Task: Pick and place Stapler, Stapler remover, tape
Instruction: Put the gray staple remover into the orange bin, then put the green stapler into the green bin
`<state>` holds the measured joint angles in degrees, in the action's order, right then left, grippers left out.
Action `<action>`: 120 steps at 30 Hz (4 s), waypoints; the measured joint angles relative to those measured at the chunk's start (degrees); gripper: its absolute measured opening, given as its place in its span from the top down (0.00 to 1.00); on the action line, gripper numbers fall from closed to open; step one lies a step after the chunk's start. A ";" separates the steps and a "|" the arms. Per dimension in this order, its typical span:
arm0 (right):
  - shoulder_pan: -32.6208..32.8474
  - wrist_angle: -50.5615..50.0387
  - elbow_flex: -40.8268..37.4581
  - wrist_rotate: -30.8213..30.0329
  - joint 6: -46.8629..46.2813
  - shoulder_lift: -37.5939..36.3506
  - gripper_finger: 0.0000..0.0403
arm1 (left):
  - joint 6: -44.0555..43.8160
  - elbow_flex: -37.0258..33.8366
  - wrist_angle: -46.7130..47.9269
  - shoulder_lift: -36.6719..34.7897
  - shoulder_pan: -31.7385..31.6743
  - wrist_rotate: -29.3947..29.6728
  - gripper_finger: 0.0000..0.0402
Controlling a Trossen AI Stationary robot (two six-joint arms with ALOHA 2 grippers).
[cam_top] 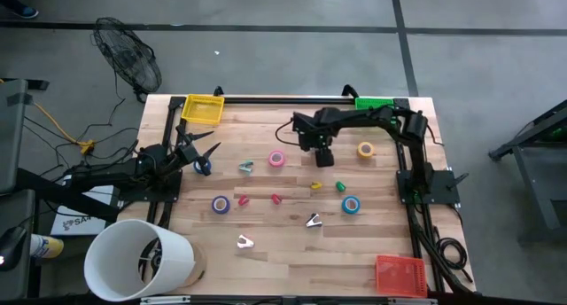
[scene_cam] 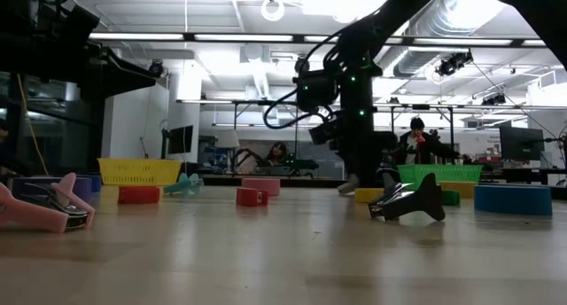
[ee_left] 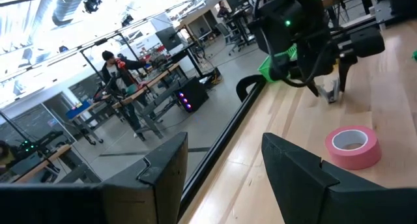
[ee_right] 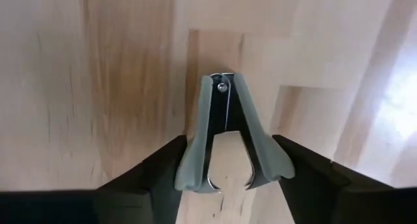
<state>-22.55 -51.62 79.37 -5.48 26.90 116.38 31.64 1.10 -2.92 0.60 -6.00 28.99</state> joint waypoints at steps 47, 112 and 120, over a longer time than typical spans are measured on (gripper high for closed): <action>19.75 -24.91 -10.22 9.24 -47.20 -28.82 0.75 | 0.02 -0.02 0.00 0.01 0.01 0.02 0.52; 82.23 10.01 -20.26 18.91 -138.68 -21.07 0.66 | 0.02 0.00 0.00 0.02 0.00 0.00 0.52; 82.23 10.12 -20.21 19.43 -138.95 -21.07 0.57 | 0.02 -0.01 0.00 0.01 0.00 0.00 0.52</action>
<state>59.68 -41.50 59.16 13.95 -112.05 95.31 31.66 1.09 -2.92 0.61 -6.00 28.99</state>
